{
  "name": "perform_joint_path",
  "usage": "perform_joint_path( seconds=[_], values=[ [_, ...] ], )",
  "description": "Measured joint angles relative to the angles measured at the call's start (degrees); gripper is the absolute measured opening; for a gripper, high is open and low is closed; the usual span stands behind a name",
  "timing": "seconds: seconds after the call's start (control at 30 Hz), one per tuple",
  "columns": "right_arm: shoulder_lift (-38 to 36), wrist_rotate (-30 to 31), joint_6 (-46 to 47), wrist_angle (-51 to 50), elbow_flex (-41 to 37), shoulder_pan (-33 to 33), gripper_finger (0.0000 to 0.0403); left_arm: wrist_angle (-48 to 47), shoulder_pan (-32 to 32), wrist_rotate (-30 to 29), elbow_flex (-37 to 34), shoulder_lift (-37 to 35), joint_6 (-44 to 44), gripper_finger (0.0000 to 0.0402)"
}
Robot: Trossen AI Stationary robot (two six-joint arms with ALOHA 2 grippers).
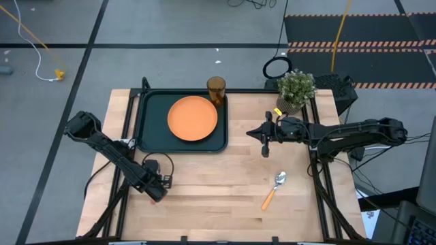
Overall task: Pick and place plate/cup/fork/spoon on tray
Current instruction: Put the pink fork on the black tray to the left of the orange plate
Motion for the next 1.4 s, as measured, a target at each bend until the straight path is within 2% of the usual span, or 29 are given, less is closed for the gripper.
perform_joint_path(
  seconds=[0.43,0.67,0.87,1.17,1.4],
  values=[
    [0.0,0.0,0.0,0.0,0.0,0.0,0.0000,-0.3,0.0,-0.5,0.2,0.1,1.6,0.0048],
    [0.0,0.0,-0.2,0.0,0.0,0.0,0.0000,-4.7,0.1,-5.9,2.7,0.3,2.4,0.0047],
    [0.0,0.0,-0.6,0.0,0.0,0.0,0.0000,-6.6,0.9,-7.8,5.3,0.3,4.2,0.0047],
    [0.0,0.0,-0.9,0.0,0.0,0.0,0.0000,-13.0,4.7,-11.4,9.5,0.1,9.4,0.0047],
    [0.0,0.0,-1.5,0.0,0.0,0.0,0.0000,-19.0,10.5,-13.7,11.7,-1.5,14.2,0.0047]
  ],
)
